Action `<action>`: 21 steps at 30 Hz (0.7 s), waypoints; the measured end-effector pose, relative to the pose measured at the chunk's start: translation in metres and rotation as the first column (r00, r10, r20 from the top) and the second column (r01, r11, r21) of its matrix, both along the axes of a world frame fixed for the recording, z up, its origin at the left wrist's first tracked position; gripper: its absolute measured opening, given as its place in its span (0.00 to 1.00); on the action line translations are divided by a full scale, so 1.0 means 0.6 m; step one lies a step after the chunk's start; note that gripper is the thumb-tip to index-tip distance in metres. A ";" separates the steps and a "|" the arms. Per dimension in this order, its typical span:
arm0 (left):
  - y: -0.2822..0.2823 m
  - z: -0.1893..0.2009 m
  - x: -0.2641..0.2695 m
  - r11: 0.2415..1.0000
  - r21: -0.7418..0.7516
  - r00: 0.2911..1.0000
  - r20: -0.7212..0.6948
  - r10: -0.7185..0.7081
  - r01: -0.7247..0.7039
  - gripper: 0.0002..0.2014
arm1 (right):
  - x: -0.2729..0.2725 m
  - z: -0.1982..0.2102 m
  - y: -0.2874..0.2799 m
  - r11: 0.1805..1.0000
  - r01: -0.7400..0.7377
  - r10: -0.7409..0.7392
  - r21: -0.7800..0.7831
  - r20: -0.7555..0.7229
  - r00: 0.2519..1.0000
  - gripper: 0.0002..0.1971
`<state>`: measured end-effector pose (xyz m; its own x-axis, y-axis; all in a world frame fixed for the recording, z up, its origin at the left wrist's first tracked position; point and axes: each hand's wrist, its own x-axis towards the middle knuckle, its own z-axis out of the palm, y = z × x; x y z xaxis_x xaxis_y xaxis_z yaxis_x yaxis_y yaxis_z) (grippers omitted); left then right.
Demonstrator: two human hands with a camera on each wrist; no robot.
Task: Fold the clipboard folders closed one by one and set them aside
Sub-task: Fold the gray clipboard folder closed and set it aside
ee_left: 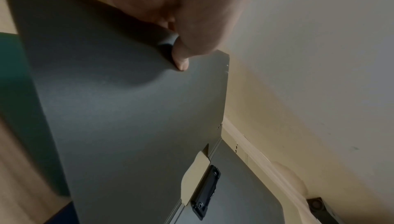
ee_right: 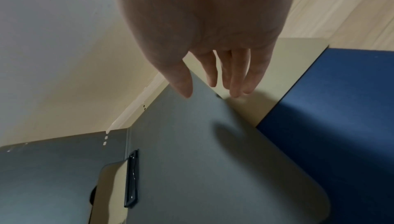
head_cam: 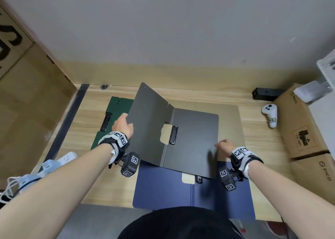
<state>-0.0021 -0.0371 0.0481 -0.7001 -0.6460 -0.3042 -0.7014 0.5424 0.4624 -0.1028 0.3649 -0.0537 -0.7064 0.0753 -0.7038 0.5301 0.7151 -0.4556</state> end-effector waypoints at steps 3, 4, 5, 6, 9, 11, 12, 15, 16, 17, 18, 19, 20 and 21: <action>-0.006 0.004 -0.006 1.000 0.024 1.000 0.003 -0.017 0.017 0.22 | 0.008 -0.026 -0.003 0.999 -0.015 0.018 -0.035 0.079 0.997 0.22; -0.007 0.005 -0.008 0.999 0.028 1.000 0.006 -0.022 0.021 0.22 | 0.009 -0.034 -0.003 0.999 -0.011 0.014 -0.031 0.086 0.996 0.25; -0.007 0.008 -0.010 0.999 0.029 0.999 0.017 -0.032 0.031 0.21 | 0.010 -0.035 -0.005 1.000 0.001 0.001 -0.027 0.073 0.997 0.25; -0.006 0.014 -0.012 0.998 0.031 0.998 0.026 -0.054 0.053 0.20 | 0.010 -0.035 -0.007 1.000 0.017 -0.016 -0.022 0.064 0.998 0.24; 0.004 0.047 -0.020 0.984 0.034 0.983 0.041 -0.178 0.177 0.11 | 0.008 -0.006 -0.018 0.998 0.063 -0.062 -0.006 0.050 0.997 0.22; 0.018 0.072 -0.026 0.961 0.061 0.962 0.041 -0.271 0.268 0.08 | -0.001 0.008 -0.016 0.998 0.065 -0.064 -0.016 0.047 0.997 0.23; 0.027 0.083 -0.029 0.945 0.090 0.947 0.040 -0.320 0.315 0.09 | -0.005 0.011 -0.013 0.998 0.060 -0.059 -0.016 0.041 0.997 0.24; 0.064 0.109 -0.037 0.878 0.213 0.898 0.005 -0.440 0.429 0.12 | -0.020 0.016 -0.007 0.998 0.057 -0.057 -0.029 0.017 0.998 0.19; 0.079 0.114 -0.040 0.856 0.231 0.881 -0.008 -0.474 0.463 0.12 | -0.023 0.022 -0.006 0.997 0.070 -0.070 -0.043 0.019 0.997 0.15; 0.094 0.116 -0.043 0.833 0.237 0.860 -0.020 -0.510 0.500 0.13 | -0.023 0.028 -0.006 0.994 0.086 -0.084 -0.063 0.027 0.996 0.12; 0.111 0.115 -0.046 0.809 0.245 0.839 -0.036 -0.543 0.534 0.14 | -0.022 0.034 -0.005 0.992 0.092 -0.089 -0.085 0.042 0.995 0.10; 0.128 0.111 -0.049 0.785 0.267 0.823 -0.060 -0.565 0.559 0.15 | -0.023 0.035 -0.002 0.990 0.095 -0.089 -0.106 0.057 0.994 0.08; 0.145 0.105 -0.052 0.761 0.303 0.812 -0.086 -0.578 0.574 0.15 | -0.021 0.040 -0.001 0.987 0.100 -0.092 -0.129 0.065 0.994 0.08; 0.163 0.097 -0.055 0.735 0.348 0.804 -0.113 -0.583 0.582 0.14 | -0.019 0.044 -0.001 0.981 0.116 -0.105 -0.157 0.078 0.991 0.08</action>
<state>-0.0349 0.0607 0.1066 -0.9026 0.0386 -0.4287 -0.3038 0.6483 0.6981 -0.1142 0.3645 -0.0272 -0.6492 0.0318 -0.7600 0.6361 0.5707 -0.5194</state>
